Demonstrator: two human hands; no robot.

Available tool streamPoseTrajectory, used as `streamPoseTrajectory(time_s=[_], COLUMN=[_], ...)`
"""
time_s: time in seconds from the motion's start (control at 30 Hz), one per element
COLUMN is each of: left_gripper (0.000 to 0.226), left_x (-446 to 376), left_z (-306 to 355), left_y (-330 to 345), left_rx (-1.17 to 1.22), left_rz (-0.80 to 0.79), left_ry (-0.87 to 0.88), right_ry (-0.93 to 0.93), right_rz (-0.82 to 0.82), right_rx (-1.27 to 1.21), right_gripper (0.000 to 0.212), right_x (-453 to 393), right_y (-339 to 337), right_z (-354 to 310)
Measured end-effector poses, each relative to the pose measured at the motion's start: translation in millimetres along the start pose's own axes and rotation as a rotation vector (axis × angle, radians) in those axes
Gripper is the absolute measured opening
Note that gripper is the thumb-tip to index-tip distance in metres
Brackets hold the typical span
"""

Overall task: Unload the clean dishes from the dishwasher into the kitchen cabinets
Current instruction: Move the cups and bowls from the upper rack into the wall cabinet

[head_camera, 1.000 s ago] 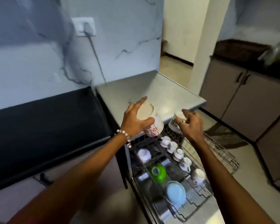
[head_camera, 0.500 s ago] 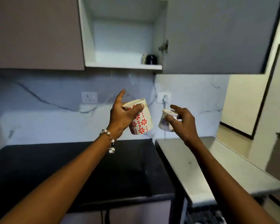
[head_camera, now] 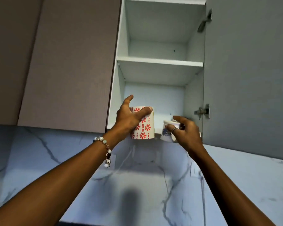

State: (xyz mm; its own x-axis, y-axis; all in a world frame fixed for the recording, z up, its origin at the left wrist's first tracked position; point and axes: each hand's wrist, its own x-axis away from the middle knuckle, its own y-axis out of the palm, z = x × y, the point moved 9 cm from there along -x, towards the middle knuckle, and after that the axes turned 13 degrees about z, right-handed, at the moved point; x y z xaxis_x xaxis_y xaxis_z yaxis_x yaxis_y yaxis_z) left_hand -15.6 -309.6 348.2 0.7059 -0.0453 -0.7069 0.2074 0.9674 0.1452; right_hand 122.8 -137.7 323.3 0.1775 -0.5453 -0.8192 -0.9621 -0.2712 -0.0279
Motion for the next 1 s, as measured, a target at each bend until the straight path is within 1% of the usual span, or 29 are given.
streamPoseTrajectory(time_s=[0.1,0.2,0.37,0.5,0.6,0.73,0.8,0.9,1.0], left_gripper=[0.083,0.082,0.088,0.090,0.091,0.092,0.091,0.088,0.084], left_x=[-52.1,-98.9,-154.7,-180.4,-193.3,-208.8,-212.7,-215.4,-216.3], left_z=[-6.0,-22.8,-70.5,-102.5,-122.1,-141.2,-146.8,-152.7,-158.0], left_y=[34.1,67.8,111.0,129.5,144.1,163.6,173.5,189.0,198.9], left_rx=[-0.034,-0.063,-0.184,-0.292,-0.363,-0.379,-0.381,-0.406,-0.425], left_rz=[0.024,0.039,-0.005,-0.056,-0.110,-0.178,-0.210,-0.250,-0.271], left_ry=[0.036,0.053,0.038,0.020,0.034,0.009,0.001,0.010,0.014], right_ry=[-0.013,0.012,0.047,0.047,0.077,0.151,0.119,-0.007,-0.148], right_rz=[0.009,-0.021,-0.115,-0.227,-0.303,-0.370,-0.425,-0.441,-0.441], right_rx=[0.002,0.045,0.177,0.359,0.469,0.563,0.646,0.757,0.851], right_gripper=[0.050,0.052,0.056,0.061,0.056,0.050,0.049,0.048,0.038], right_x=[-63.1,-117.7,-176.4,-198.4,-204.2,-212.9,-217.5,-225.6,-228.3], right_y=[24.8,53.6,106.1,146.4,170.8,196.8,205.8,213.5,219.0], right_z=[17.7,45.0,94.5,127.1,145.0,160.7,162.6,164.4,165.4])
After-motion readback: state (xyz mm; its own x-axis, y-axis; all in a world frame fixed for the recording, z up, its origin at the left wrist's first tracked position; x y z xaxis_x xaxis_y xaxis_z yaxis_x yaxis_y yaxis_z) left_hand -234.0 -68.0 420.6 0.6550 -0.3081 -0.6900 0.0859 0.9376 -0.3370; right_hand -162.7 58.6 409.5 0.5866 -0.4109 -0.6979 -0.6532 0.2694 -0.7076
